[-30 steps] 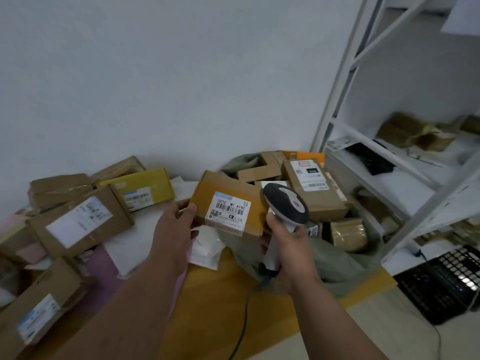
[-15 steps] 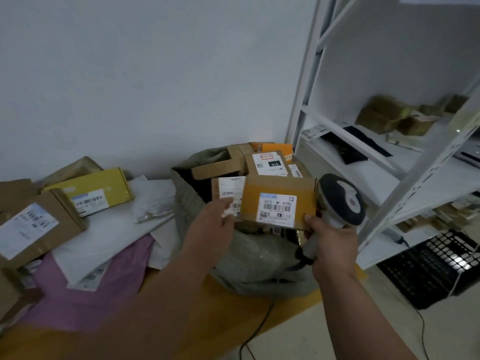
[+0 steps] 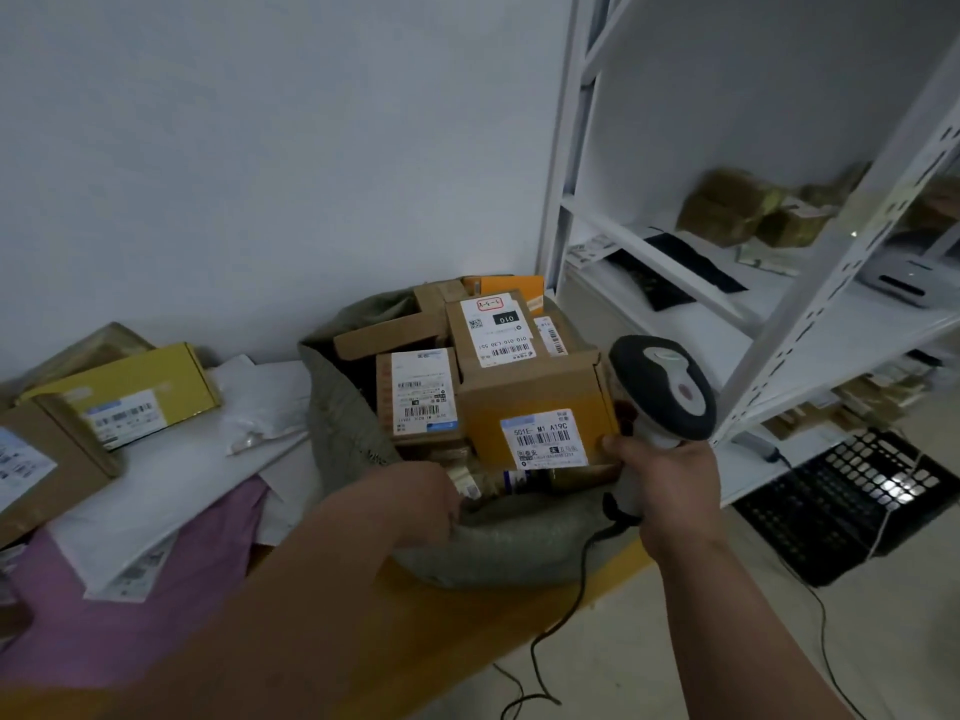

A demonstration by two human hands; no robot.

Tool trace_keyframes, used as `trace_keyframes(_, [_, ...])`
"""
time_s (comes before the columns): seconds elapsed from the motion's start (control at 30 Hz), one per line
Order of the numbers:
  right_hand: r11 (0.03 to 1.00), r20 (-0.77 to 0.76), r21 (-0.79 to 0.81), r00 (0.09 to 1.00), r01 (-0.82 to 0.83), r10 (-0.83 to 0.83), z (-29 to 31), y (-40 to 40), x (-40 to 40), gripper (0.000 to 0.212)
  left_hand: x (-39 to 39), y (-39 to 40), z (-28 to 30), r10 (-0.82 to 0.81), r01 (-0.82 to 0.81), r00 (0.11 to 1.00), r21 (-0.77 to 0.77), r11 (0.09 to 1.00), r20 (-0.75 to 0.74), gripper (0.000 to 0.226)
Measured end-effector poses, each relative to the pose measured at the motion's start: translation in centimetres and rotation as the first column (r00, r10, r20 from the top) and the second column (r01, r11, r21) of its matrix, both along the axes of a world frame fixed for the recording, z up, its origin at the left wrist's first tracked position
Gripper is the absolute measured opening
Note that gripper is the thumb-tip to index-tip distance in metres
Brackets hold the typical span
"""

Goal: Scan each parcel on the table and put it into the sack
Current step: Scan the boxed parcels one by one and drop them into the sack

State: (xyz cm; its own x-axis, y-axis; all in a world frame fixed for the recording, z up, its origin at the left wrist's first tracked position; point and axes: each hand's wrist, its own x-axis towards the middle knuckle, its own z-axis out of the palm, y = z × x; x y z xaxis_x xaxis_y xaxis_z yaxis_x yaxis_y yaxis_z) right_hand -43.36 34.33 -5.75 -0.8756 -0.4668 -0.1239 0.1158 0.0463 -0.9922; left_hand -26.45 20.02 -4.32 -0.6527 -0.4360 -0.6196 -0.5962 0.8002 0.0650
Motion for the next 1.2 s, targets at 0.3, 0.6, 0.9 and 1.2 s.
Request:
trace_keyframes(0.3, [0.890, -0.068, 0.270, 0.915, -0.367, 0.398, 0.6, -1.8, 0.5, 0.037, 0.9, -1.1, 2.9, 0.112, -0.095, 0.985, 0.126, 0.987, -0.133, 0.030])
trace_keyframes(0.6, [0.941, 0.097, 0.329, 0.994, -0.076, 0.046, -3.9, -4.1, 1.2, 0.037, 2.1, 0.2, 2.4, 0.257, -0.159, 0.941, 0.381, 0.911, -0.222, 0.006])
trace_keyframes(0.9, [0.600, 0.123, 0.666, 0.858, -0.444, 0.499, -3.7, -3.2, 2.5, 0.026, 2.8, -0.2, 1.4, 0.310, -0.254, 0.925, 0.250, 0.934, -0.220, 0.019])
trace_keyframes(1.2, [0.842, -0.009, 0.498, 0.970, -0.207, 0.244, -2.9, -2.5, 3.7, 0.021, 4.5, -0.5, -0.2, 0.407, -0.437, 0.759, 0.066, 0.897, -0.508, 0.029])
